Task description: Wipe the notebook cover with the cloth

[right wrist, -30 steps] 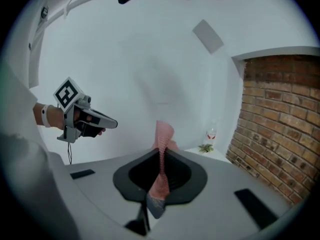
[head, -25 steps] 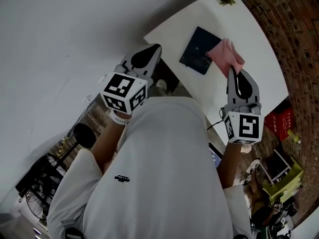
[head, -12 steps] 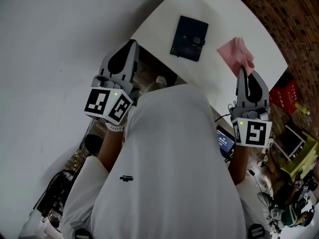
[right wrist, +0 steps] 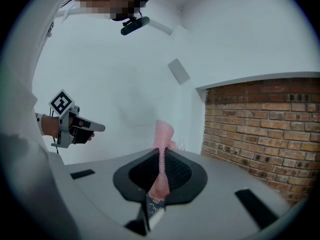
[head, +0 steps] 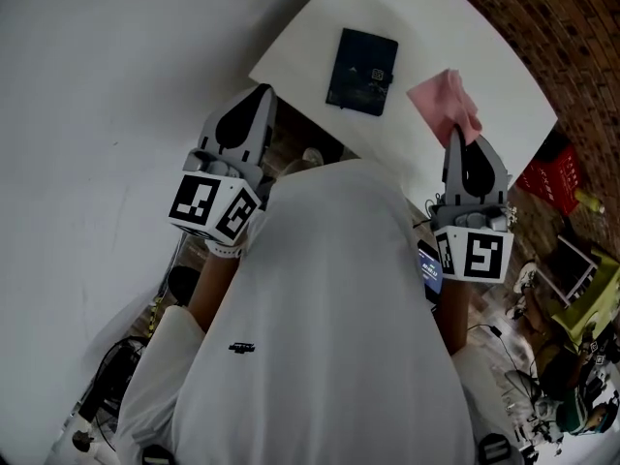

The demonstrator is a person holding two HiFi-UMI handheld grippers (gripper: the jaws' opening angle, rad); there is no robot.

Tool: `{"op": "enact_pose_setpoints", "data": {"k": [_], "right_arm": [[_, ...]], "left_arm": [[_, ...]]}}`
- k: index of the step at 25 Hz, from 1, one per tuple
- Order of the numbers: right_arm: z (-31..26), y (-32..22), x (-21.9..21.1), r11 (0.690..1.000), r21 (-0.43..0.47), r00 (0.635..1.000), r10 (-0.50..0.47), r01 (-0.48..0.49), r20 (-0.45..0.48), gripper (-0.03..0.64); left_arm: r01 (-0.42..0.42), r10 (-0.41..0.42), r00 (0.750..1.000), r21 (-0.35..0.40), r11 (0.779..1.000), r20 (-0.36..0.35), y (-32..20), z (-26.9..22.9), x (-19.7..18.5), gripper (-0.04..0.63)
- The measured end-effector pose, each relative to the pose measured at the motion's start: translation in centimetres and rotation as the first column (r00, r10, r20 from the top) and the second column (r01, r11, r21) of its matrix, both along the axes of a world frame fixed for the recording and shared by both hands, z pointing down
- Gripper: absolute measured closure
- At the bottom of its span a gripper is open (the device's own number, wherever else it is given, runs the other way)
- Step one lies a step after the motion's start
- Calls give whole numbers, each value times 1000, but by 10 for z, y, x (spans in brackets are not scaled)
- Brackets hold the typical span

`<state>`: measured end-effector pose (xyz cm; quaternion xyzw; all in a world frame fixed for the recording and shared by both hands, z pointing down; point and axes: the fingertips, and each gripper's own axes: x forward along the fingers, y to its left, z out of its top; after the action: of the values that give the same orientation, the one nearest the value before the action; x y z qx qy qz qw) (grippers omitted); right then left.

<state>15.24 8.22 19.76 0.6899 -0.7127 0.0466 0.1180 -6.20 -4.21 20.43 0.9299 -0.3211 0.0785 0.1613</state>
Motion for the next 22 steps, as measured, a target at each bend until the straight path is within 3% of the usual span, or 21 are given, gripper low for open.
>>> {"op": "enact_pose_setpoints", "data": {"k": [6, 17, 22], "right_arm": [[8, -9, 2, 1000, 6, 998, 26, -26, 61, 598], [-2, -17, -14, 999, 4, 999, -52, 52, -11, 598], [-2, -17, -14, 998, 2, 998, -58, 58, 0, 598]], "left_arm": [[-35, 35, 999, 7, 999, 7, 6, 1, 8, 577], [-72, 72, 997, 14, 997, 25, 15, 1, 18, 577], [-76, 76, 997, 11, 997, 24, 20, 1, 24, 577]]}}
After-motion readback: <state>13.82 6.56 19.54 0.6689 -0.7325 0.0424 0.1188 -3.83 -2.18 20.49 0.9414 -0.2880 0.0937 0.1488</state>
